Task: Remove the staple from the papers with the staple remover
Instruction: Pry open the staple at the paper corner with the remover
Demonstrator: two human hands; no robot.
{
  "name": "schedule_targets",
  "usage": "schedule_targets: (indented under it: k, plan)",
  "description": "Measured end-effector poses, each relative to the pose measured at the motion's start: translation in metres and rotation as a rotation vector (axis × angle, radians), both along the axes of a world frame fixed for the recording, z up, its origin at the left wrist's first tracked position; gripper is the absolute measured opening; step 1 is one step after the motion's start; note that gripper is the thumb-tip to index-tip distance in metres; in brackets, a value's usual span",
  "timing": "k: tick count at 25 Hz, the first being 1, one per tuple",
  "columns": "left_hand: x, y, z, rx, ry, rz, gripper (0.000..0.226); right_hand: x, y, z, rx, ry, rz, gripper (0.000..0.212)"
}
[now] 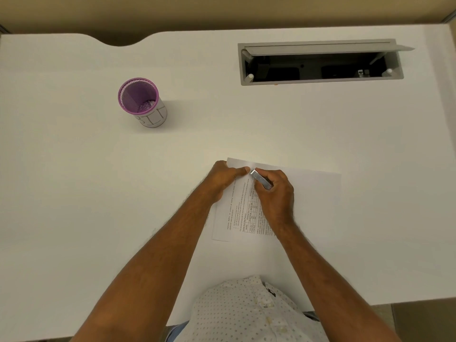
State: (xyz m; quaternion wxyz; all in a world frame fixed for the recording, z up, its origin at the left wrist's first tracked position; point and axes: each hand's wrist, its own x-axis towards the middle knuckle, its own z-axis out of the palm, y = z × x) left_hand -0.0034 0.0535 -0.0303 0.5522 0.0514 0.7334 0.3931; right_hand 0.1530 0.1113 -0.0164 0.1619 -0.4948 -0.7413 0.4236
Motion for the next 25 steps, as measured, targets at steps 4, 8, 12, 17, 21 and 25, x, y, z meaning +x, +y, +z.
schedule_targets:
  k: [4, 8, 12, 17, 21, 25]
  plan:
    - [0.000, 0.000, 0.001, 0.007, -0.008, 0.014, 0.038, 0.000, -0.003, -0.002, -0.018, 0.009, -0.029, 0.027]
    - [0.000, 0.001, 0.001, 0.004, -0.004, -0.002, 0.042, -0.001, -0.002, -0.002, -0.037, 0.020, -0.032, 0.028]
    - [0.001, 0.002, 0.001, -0.013, -0.019, 0.045, 0.028, -0.001, -0.002, -0.002, -0.001, 0.009, -0.004, 0.029]
    - [0.004, 0.004, -0.001, -0.034, -0.026, 0.098, 0.033, -0.003, -0.007, -0.007, 0.081, -0.024, 0.011, 0.025]
    - [0.004, 0.004, 0.000, -0.041, -0.028, 0.092, 0.033, -0.003, -0.011, -0.007, 0.126, -0.040, 0.012, 0.025]
    - [0.001, 0.004, 0.001, -0.036, -0.032, 0.088, 0.027, -0.003, -0.022, -0.004, 0.208, -0.049, 0.157, 0.031]
